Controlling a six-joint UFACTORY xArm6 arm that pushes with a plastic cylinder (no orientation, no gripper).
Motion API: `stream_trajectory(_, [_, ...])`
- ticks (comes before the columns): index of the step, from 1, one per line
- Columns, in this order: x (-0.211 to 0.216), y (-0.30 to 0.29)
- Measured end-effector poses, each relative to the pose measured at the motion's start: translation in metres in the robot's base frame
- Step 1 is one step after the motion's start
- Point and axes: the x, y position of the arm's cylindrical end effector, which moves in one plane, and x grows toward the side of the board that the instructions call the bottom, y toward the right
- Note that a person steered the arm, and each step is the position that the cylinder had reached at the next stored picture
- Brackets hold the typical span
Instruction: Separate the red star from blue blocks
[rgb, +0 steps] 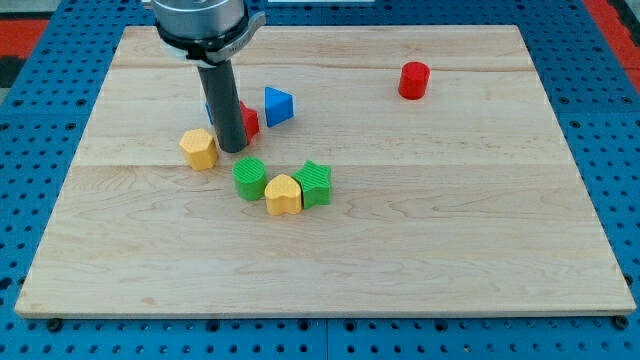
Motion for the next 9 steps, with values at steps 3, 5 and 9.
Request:
stream_trajectory(3, [-0.026,-0.039])
stream_trajectory(5, [-0.005,-0.026])
stream_trajectory(9, [-0.101,0.000])
